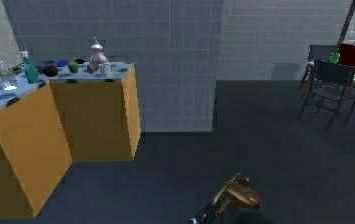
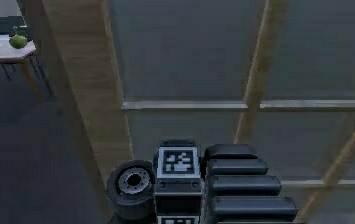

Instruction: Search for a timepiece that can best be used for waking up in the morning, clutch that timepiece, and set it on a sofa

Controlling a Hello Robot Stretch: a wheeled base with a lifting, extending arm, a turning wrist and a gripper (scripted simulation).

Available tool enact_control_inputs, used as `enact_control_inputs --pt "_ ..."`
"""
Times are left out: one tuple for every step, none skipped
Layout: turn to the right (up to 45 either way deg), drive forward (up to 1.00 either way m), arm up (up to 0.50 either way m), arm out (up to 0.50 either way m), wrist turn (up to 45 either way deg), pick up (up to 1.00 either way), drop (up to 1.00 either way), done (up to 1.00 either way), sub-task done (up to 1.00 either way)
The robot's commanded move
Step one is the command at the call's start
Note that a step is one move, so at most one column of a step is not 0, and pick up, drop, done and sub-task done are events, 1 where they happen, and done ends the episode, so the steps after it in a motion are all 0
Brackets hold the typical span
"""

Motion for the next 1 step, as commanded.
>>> enact_control_inputs --pt "0.0 0.30 0.00 0.00 0.0 0.00 0.00 0.00 0.00"
